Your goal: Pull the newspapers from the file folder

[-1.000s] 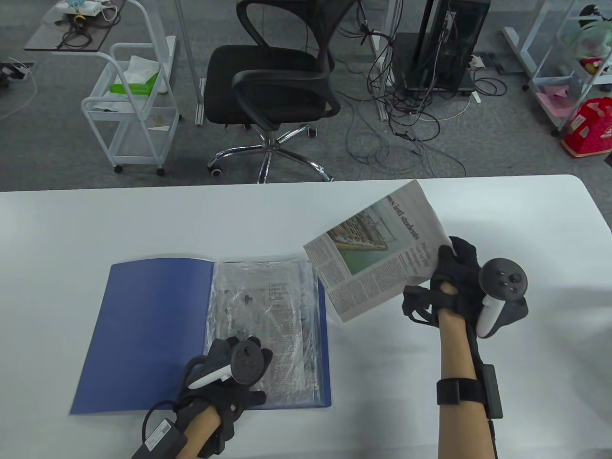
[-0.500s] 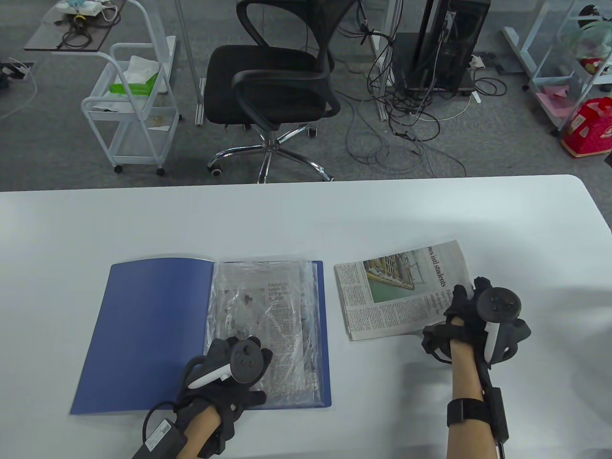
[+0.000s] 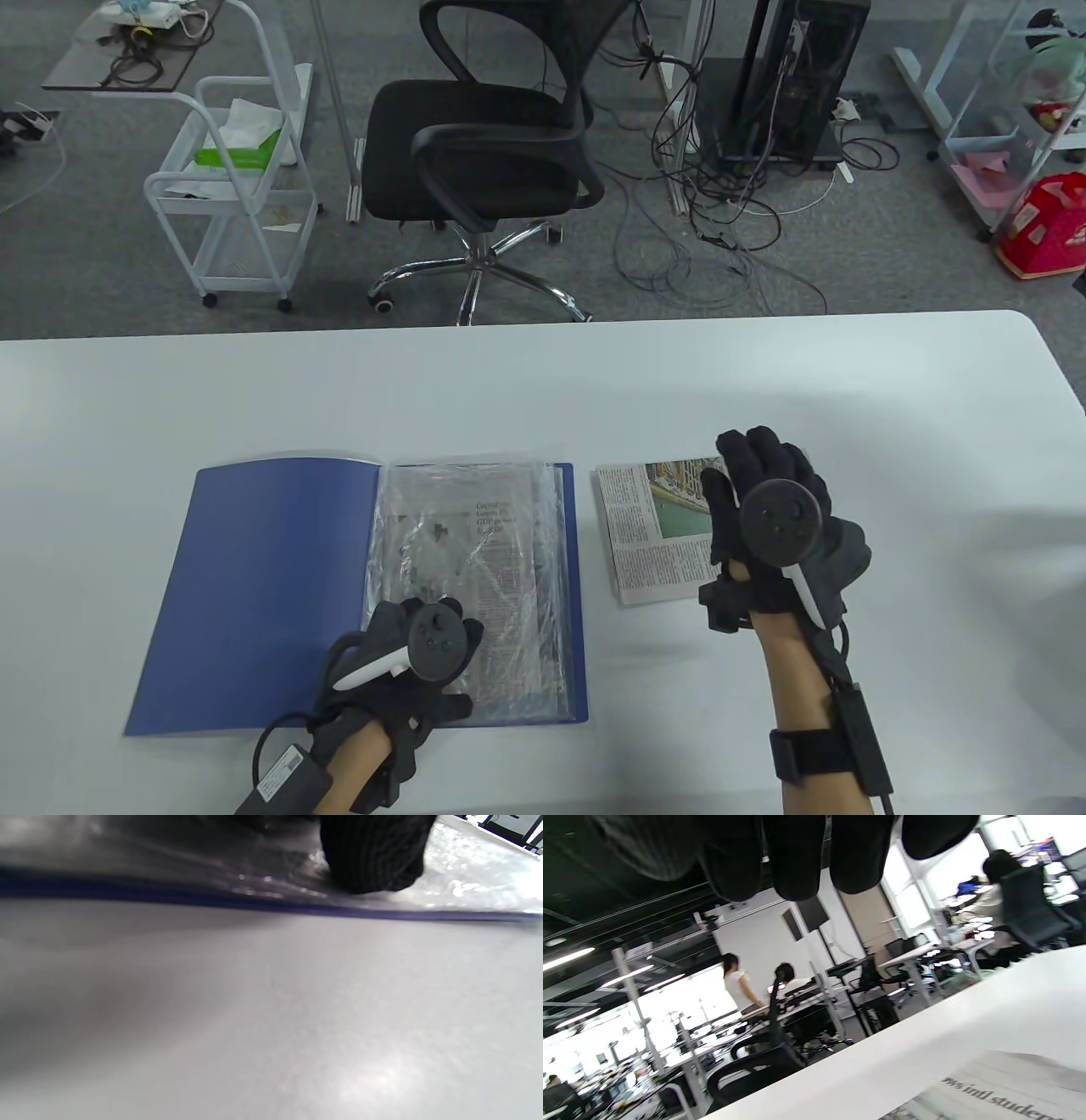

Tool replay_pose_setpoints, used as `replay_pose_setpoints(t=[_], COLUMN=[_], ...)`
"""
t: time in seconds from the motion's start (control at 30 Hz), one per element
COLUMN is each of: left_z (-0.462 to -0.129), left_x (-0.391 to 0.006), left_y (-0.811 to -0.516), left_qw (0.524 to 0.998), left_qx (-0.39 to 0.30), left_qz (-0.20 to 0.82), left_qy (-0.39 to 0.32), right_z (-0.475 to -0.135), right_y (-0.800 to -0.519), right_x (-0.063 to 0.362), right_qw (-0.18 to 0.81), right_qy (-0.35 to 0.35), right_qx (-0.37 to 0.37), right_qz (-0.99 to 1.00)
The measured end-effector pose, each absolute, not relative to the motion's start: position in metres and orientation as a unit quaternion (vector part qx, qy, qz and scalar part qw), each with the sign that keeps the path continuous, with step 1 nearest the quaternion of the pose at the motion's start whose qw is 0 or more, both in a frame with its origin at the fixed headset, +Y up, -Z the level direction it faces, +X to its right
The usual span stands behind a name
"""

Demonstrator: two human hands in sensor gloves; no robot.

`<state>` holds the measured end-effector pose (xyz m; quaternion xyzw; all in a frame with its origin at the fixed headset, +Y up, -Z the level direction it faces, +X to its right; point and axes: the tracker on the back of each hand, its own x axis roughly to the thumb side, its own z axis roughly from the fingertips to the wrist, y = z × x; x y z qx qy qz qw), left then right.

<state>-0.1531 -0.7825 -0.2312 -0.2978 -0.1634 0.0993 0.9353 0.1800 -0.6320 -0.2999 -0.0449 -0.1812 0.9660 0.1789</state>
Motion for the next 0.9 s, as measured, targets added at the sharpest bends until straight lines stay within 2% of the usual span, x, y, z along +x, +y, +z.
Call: replay_pose_setpoints(t=[0.2, 0.47, 0.63, 0.8, 0.9], left_z=[-0.231, -0.231, -0.235, -0.245, -0.255], left_x=[-0.153, -0.153, -0.155, -0.144, -0.128], left_y=[-0.782, -0.782, -0.772, -0.739, -0.749], left_qw=[0.935, 0.936, 0.936, 0.960, 0.960], left_qx=[-0.297, -0.296, -0.288, -0.197, -0.217], left_qz=[0.099, 0.099, 0.114, 0.153, 0.152], left_qy=[-0.164, -0.165, -0.166, -0.127, -0.095], right_z=[-0.287, -0.291, -0.293, -0.292, -0.290], right_y=[-0.663, -0.705, -0.711, -0.705, -0.702], right_x=[0.146, 0.137, 0.140, 0.144, 0.145], right_qw=[0.110, 0.060, 0.066, 0.078, 0.094], right_qy=[-0.166, -0.137, -0.120, -0.135, -0.141], right_qx=[0.009, 0.015, 0.010, 0.005, 0.009], right_qz=[0.980, 0.989, 0.991, 0.988, 0.986])
